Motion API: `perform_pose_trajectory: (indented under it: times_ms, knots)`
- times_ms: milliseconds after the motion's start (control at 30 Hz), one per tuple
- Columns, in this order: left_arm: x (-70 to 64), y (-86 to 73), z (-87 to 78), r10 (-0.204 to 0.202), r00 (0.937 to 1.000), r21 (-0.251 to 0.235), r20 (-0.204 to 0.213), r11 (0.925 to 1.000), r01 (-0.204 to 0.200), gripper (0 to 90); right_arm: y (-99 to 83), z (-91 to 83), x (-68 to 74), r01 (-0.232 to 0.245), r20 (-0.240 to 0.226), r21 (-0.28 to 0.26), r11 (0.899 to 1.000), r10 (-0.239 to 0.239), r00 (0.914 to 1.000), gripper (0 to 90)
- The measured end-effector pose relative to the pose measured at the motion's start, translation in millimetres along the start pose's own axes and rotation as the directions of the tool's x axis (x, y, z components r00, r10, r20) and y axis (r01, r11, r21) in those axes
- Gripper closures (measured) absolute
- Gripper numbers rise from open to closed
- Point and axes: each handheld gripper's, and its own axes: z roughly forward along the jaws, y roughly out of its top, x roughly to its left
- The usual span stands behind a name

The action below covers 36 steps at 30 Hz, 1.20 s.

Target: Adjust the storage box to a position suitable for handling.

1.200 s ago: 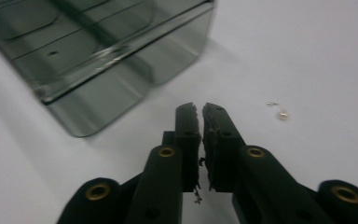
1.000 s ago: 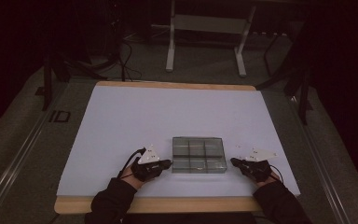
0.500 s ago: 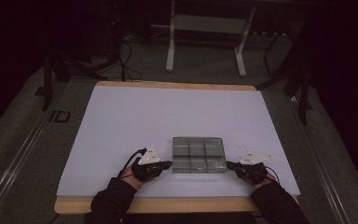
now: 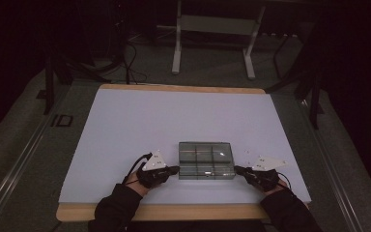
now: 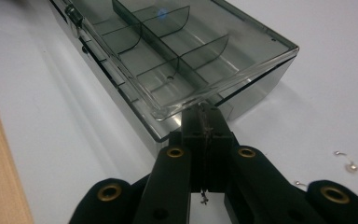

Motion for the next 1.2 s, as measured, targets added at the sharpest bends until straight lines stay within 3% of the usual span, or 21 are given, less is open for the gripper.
perform_pose_trajectory:
  times_ms: [200, 300, 467, 733, 967, 1200]
  knots:
    - [6.8, 4.2, 0.3, -0.008, 0.9989, -0.013, -0.046, 0.9999, 0.008, 66.3, 4.2, 2.9, -7.0, -0.003, 0.029, -0.006, 1.000, 0.003, 0.9996, 75.9]
    - [10.4, 9.6, 1.3, 0.001, 0.9981, -0.030, -0.062, 0.9996, -0.003, 60.7, 9.1, 3.3, -11.3, 0.001, 0.047, -0.015, 1.000, -0.001, 0.9989, 71.5]
    - [16.2, 19.1, 5.5, 0.014, 0.9968, -0.049, -0.078, 0.9986, -0.018, 59.8, 15.9, 4.0, -17.7, 0.011, 0.070, -0.031, 0.999, -0.009, 0.9975, 67.9]
    - [24.5, 31.3, 10.4, 0.027, 0.9946, -0.067, -0.100, 0.9972, -0.034, 62.3, 29.1, 8.0, -29.0, 0.035, 0.081, -0.037, 0.999, -0.032, 0.9962, 70.6]
    - [31.9, 39.3, 10.5, 0.016, 0.9932, -0.098, -0.115, 0.9948, -0.027, 67.5, 39.6, 9.8, -33.6, 0.047, 0.069, -0.053, 0.997, -0.043, 0.9966, 78.7]
    - [38.2, 44.9, 9.3, -0.009, 0.9915, -0.121, -0.130, 0.9926, -0.007, 74.7, 47.7, 11.0, -38.2, 0.050, 0.087, -0.073, 0.996, -0.044, 0.9953, 80.0]
